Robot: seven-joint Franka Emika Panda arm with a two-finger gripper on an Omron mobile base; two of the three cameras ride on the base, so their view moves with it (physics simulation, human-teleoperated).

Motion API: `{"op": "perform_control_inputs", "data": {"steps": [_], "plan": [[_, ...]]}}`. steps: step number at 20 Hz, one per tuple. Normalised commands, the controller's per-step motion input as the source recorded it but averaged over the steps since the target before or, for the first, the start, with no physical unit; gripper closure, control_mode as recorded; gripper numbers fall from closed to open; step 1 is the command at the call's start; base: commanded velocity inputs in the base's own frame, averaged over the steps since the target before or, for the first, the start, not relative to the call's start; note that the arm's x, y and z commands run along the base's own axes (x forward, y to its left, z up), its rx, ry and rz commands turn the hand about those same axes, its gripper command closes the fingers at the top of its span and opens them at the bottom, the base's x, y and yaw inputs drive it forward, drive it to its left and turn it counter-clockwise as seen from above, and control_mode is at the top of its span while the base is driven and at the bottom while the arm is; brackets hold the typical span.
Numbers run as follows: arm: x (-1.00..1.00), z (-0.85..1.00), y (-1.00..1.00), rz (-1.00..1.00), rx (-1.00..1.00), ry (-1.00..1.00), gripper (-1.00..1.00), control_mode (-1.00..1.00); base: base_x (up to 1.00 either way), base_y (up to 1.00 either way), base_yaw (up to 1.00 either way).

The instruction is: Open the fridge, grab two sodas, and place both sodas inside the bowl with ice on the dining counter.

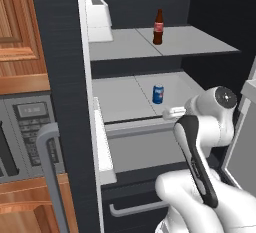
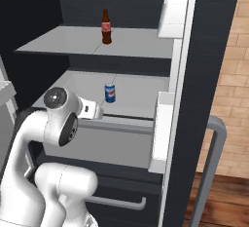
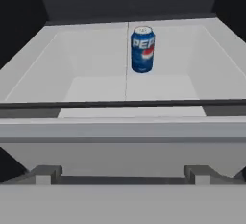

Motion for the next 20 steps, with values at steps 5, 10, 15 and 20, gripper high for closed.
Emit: {"op": "perform_control_inputs", "data": {"steps": [5,10,15,20], "plan": [[0.47,0.04,0.00,-0.03,0.03,-0.17,-1.00,-1.00,0.00,0.00,0.00],[0.17,0.06,0.00,-0.02,0.00,-0.06,-1.00,-1.00,0.00,0.00,0.00],[0.06,0.00,0.02,0.00,-0.03,0.01,-1.00,-1.00,0.00,0.00,0.00],[0.07,0.16,-0.13,0.00,0.00,0.00,-1.00,-1.00,0.00,0.00,0.00]]}}
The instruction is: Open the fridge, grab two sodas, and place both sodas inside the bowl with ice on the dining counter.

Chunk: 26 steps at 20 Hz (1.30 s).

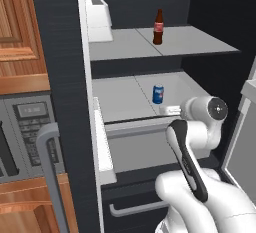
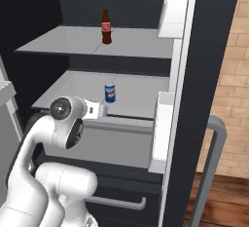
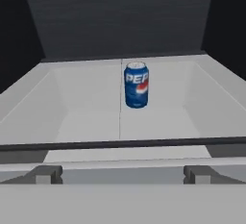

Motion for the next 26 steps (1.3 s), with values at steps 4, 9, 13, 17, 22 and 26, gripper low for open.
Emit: {"op": "perform_control_inputs", "data": {"steps": [4,9,13,17,22,26], "plan": [[0.15,0.27,-0.08,0.00,0.00,-0.02,-1.00,-1.00,0.00,0.00,0.00],[0.31,0.24,-0.02,0.00,0.00,0.00,-1.00,-1.00,0.00,0.00,0.00],[0.12,0.06,-0.03,0.00,0.00,0.00,-1.00,-1.00,0.00,0.00,0.00],[0.31,0.00,-0.01,0.00,0.00,0.00,-1.00,-1.00,0.00,0.00,0.00],[0.53,0.00,-0.02,0.00,-0.01,0.10,-1.00,-1.00,0.00,0.00,0.00],[0.57,0.00,0.00,0.00,-0.02,0.09,-1.00,-1.00,0.00,0.00,0.00]]}}
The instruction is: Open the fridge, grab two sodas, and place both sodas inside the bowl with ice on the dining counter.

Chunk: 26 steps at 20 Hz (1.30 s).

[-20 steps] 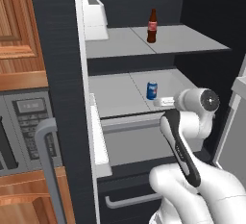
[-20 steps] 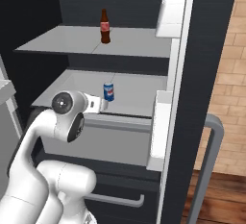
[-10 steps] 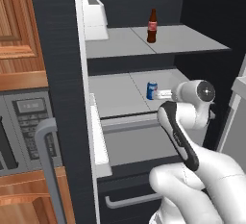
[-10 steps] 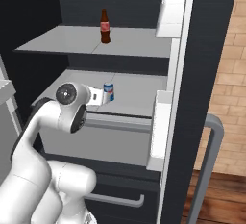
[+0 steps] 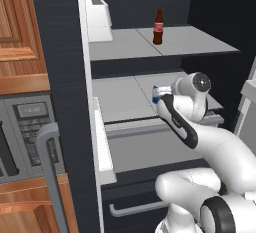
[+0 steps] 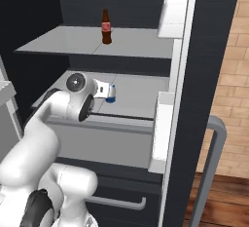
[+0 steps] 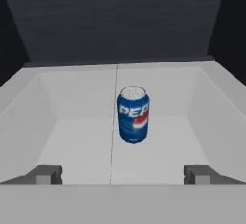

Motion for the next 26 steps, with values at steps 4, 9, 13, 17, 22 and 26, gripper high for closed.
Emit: {"op": "perform_control_inputs", "data": {"steps": [4,9,13,17,22,26], "plan": [[0.47,0.00,0.00,0.00,-0.01,0.04,-1.00,-1.00,0.00,0.00,0.00],[0.42,-0.02,0.00,0.00,-0.03,0.01,-1.00,-1.00,0.00,0.00,0.00],[0.27,-0.26,-0.05,0.00,-0.04,0.00,-1.00,-1.00,0.00,0.00,0.00],[0.21,-0.33,-0.06,0.00,-0.04,0.00,-1.00,-1.00,0.00,0.00,0.00],[0.25,-0.23,-0.01,0.00,-0.02,0.00,-1.00,-1.00,0.00,0.00,0.00],[0.29,-0.20,0.00,0.00,-0.01,0.00,-1.00,-1.00,0.00,0.00,0.00]]}}
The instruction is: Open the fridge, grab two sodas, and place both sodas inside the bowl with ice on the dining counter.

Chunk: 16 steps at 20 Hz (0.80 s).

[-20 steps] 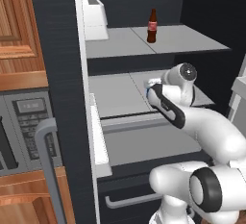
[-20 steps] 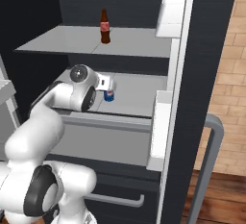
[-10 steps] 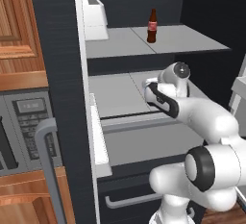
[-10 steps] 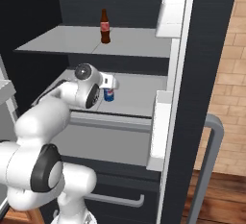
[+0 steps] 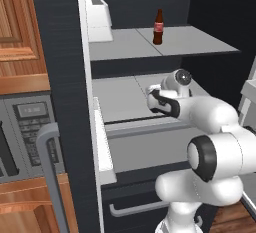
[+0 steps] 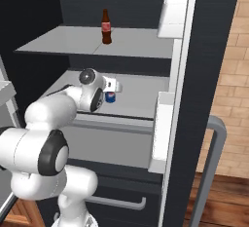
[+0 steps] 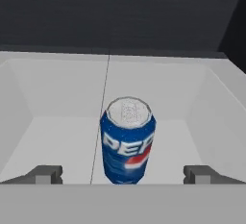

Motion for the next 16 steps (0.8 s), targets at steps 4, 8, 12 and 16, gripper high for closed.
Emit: {"op": "perform_control_inputs", "data": {"steps": [4,8,12,16], "plan": [[0.27,-0.21,0.00,0.00,-0.01,0.00,-1.00,-1.00,0.00,0.00,0.00],[0.23,-0.16,0.00,0.00,-0.02,0.00,-1.00,-1.00,0.00,0.00,0.00],[0.16,0.00,-0.01,0.00,0.00,0.00,-1.00,-1.00,0.00,0.00,0.00],[0.13,0.00,-0.10,0.00,0.00,0.00,-1.00,-1.00,0.00,0.00,0.00]]}}
